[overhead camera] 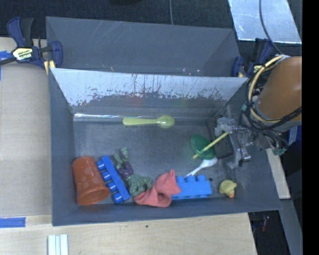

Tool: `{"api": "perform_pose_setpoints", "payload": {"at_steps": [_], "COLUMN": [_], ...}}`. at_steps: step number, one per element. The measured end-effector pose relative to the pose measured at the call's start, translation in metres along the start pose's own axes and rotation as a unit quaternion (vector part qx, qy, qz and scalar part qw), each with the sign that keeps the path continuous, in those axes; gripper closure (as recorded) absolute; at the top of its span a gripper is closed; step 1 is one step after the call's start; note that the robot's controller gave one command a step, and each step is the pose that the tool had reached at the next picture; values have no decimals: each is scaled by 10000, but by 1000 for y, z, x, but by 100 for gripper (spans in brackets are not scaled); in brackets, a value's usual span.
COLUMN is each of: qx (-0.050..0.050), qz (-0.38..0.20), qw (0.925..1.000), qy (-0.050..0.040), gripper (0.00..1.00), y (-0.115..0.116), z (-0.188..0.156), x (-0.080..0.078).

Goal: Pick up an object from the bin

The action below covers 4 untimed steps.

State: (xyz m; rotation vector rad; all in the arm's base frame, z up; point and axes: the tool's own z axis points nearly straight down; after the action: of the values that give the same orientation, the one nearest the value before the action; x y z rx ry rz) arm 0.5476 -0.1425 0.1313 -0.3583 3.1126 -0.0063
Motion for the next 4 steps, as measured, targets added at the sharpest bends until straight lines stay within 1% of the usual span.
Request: {"api": "perform_pose_setpoints", "payload": {"at_steps": [1, 2, 3, 4], "qx": [-33, 24, -39, -39], "qz": [24, -1492, -951, -952], "qw": [10000, 9888, 9955, 9955], "qy": [21, -24, 1, 1], "gripper": [0, 0, 100, 100], "y": [74, 30, 19, 19], "z": [16, 40, 60, 61], "x": [8, -33, -21, -21]}}
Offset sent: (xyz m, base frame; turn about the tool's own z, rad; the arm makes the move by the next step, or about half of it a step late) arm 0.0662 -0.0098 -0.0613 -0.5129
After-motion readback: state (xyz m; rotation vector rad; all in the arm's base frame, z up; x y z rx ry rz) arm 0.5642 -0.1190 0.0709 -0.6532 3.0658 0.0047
